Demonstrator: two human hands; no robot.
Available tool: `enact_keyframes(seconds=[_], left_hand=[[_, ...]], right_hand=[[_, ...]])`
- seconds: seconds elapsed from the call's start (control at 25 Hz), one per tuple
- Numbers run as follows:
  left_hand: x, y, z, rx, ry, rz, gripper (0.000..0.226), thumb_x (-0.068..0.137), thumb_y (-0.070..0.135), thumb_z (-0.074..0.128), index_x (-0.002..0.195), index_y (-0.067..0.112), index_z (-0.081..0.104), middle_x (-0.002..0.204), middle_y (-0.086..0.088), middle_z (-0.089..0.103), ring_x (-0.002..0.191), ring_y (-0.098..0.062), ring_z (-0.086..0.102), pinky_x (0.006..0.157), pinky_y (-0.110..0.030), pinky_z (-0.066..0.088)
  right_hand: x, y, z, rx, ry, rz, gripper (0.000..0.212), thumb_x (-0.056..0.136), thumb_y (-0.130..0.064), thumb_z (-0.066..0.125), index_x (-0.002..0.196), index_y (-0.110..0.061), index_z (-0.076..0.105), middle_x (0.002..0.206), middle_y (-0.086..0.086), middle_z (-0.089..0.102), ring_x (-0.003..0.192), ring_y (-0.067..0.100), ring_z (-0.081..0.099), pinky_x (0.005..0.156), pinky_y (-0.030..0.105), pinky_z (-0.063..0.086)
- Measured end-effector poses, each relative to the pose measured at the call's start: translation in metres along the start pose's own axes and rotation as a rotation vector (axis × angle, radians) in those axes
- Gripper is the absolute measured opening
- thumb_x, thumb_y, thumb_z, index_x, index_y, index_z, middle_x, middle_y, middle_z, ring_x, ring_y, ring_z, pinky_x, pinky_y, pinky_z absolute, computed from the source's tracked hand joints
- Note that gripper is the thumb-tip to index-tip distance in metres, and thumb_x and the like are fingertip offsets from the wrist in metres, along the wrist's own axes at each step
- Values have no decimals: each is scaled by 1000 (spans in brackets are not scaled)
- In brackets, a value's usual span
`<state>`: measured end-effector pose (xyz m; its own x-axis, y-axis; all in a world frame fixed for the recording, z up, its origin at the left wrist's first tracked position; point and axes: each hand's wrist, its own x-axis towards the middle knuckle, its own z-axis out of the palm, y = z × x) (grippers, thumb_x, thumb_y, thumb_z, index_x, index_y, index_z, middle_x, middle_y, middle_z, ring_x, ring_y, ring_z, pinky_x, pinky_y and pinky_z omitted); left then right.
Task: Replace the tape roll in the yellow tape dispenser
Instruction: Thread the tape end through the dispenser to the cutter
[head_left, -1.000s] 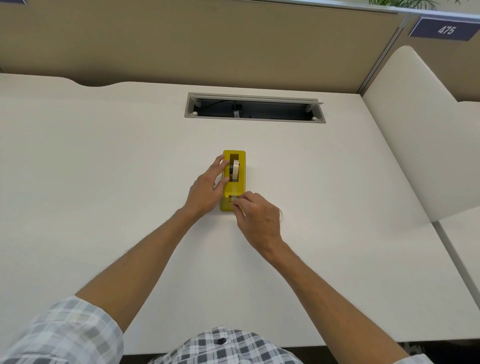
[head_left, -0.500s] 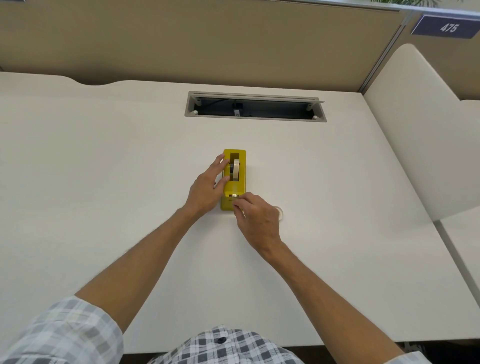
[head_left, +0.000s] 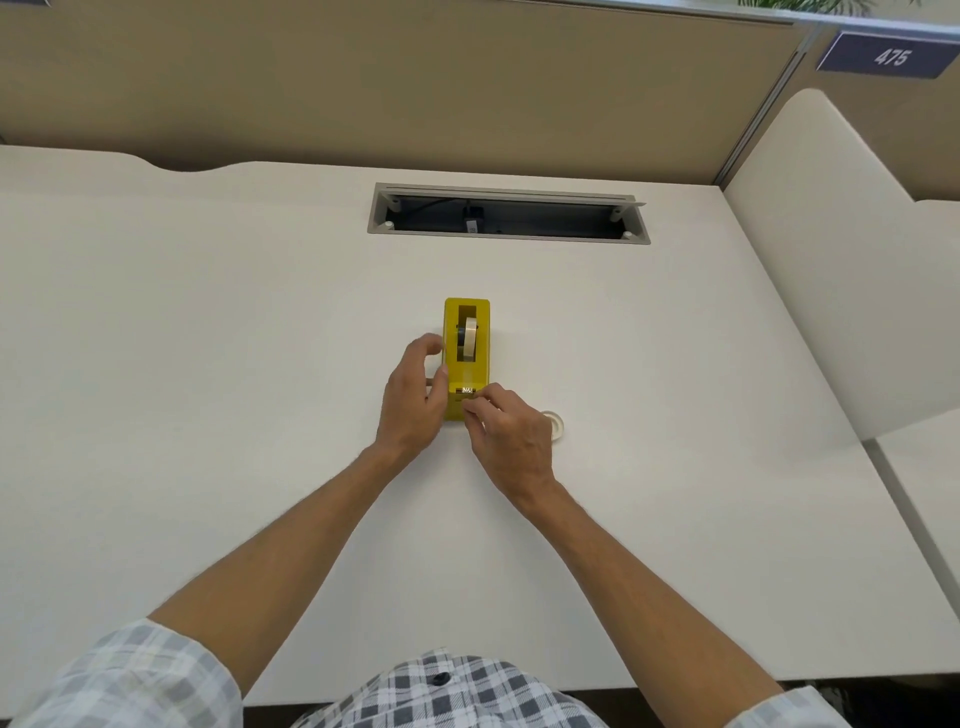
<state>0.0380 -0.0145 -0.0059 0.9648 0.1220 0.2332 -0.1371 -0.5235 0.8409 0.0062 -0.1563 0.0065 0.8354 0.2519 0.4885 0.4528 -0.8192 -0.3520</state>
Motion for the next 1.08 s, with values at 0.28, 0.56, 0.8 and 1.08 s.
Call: enact_keyframes(seconds=[0.28, 0.56, 0.8, 1.08], left_hand=[[-31, 0, 3, 72, 33, 94, 28, 92, 31, 52, 108, 11, 66, 113, -3, 60, 97, -14, 61, 63, -29, 58], [-33, -1, 0, 77, -32, 65, 31, 89, 17, 64, 119, 8, 62, 120, -7, 61, 106, -21, 60, 72, -36, 61], [-33, -2, 0, 95, -30, 74, 32, 90, 18, 63, 121, 9, 61, 123, -7, 61, 108, -21, 60, 74, -37, 61], [-33, -1, -1, 96, -22, 79, 28, 94, 19, 58, 119, 8, 62, 121, -8, 62, 108, -21, 60, 75, -38, 60]], right_hand=[[-1, 6, 7, -38, 74, -47, 10, 89, -16, 71, 80, -11, 73, 68, 3, 66, 53, 21, 57, 40, 32, 44], [-4, 13, 12, -79, 105, -147, 12, 89, -23, 71, 85, -11, 74, 71, 4, 70, 53, 19, 59, 42, 28, 47], [-5, 15, 13, -119, 119, -154, 13, 92, -24, 67, 88, -13, 73, 71, 2, 69, 53, 19, 58, 42, 29, 46], [-14, 15, 13, -185, 122, -208, 14, 91, -22, 66, 100, -14, 74, 67, 2, 68, 50, 19, 55, 41, 27, 42]])
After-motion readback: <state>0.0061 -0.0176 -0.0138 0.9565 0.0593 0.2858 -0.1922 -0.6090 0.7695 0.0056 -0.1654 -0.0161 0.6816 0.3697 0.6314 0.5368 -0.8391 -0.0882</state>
